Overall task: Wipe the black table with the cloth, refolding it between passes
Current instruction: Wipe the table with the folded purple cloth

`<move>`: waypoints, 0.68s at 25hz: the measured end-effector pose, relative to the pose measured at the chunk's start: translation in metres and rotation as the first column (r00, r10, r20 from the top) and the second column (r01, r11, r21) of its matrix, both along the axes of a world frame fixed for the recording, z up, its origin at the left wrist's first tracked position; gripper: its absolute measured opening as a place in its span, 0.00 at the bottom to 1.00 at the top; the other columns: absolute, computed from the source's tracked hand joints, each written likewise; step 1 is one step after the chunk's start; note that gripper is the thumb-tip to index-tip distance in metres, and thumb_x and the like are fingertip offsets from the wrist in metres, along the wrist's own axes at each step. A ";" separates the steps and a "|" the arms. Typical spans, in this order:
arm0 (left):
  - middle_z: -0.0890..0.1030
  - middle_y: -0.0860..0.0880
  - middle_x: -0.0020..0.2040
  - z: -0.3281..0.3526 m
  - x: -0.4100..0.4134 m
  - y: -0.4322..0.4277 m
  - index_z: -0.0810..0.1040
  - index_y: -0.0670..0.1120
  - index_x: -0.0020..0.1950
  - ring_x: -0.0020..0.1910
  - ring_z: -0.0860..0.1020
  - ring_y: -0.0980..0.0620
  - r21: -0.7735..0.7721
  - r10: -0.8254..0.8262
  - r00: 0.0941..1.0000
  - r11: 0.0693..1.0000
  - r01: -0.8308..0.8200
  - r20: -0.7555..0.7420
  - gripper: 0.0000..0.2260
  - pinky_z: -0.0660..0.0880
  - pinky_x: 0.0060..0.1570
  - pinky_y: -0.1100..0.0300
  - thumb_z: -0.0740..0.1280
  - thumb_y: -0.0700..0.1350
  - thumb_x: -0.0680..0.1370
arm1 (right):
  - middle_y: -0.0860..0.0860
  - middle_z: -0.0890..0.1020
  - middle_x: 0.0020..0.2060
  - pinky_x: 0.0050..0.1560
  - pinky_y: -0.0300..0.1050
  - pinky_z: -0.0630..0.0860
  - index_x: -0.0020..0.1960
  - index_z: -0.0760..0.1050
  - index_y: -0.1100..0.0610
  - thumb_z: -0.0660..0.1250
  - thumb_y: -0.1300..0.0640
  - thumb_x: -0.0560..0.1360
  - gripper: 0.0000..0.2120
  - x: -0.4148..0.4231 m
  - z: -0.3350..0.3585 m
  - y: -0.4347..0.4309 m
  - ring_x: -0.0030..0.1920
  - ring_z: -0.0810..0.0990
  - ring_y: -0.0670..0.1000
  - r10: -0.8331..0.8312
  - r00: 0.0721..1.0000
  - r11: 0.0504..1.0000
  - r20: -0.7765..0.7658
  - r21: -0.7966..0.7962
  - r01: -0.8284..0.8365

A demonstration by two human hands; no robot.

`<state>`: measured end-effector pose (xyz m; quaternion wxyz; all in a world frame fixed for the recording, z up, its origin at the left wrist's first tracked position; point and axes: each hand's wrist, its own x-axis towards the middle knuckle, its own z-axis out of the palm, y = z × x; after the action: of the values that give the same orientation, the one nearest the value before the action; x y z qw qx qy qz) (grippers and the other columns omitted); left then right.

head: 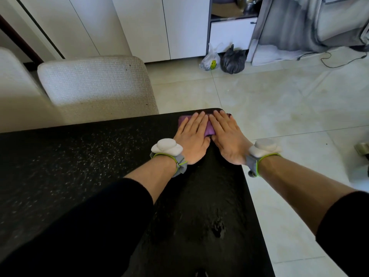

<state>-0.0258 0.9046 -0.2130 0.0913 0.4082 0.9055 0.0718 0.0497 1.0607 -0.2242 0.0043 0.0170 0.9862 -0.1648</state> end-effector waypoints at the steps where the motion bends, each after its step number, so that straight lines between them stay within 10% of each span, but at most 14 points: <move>1: 0.43 0.48 0.83 0.005 0.013 -0.008 0.43 0.45 0.83 0.81 0.41 0.51 -0.021 0.002 1.000 1.000 -0.002 0.031 0.31 0.34 0.76 0.56 0.52 0.54 0.85 | 0.58 0.47 0.82 0.77 0.44 0.31 0.82 0.45 0.60 0.51 0.53 0.85 0.29 0.014 0.004 -0.007 0.81 0.41 0.57 0.009 1.000 1.000 0.016 0.003 -0.009; 12: 0.38 0.48 0.82 0.020 0.121 -0.089 0.38 0.45 0.82 0.81 0.37 0.51 -0.040 -0.149 0.969 0.986 0.159 0.195 0.36 0.34 0.78 0.56 0.59 0.51 0.83 | 0.54 0.42 0.82 0.77 0.42 0.32 0.82 0.40 0.57 0.50 0.50 0.86 0.31 0.139 0.023 -0.074 0.81 0.37 0.52 0.028 0.990 0.999 0.139 -0.020 -0.026; 15: 0.53 0.50 0.83 0.026 0.129 -0.112 0.53 0.46 0.82 0.81 0.51 0.53 0.132 -0.143 0.956 0.985 0.112 0.256 0.35 0.39 0.74 0.69 0.67 0.47 0.80 | 0.58 0.59 0.80 0.80 0.45 0.48 0.80 0.54 0.61 0.61 0.53 0.83 0.30 0.152 0.044 -0.081 0.80 0.54 0.57 0.031 0.990 0.992 0.139 -0.129 -0.013; 17: 0.67 0.55 0.75 0.034 0.125 -0.124 0.70 0.50 0.74 0.71 0.69 0.53 0.203 -0.094 0.966 0.978 0.045 0.239 0.25 0.63 0.73 0.62 0.70 0.47 0.77 | 0.57 0.71 0.72 0.75 0.51 0.65 0.69 0.65 0.58 0.66 0.56 0.80 0.20 0.151 0.056 -0.076 0.72 0.68 0.59 0.046 0.989 0.984 0.140 -0.176 -0.021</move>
<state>0.0995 0.7805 -0.1794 0.1654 0.4347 0.8606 0.2075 0.2008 0.9849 -0.1682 0.0796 0.0119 0.9653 -0.2486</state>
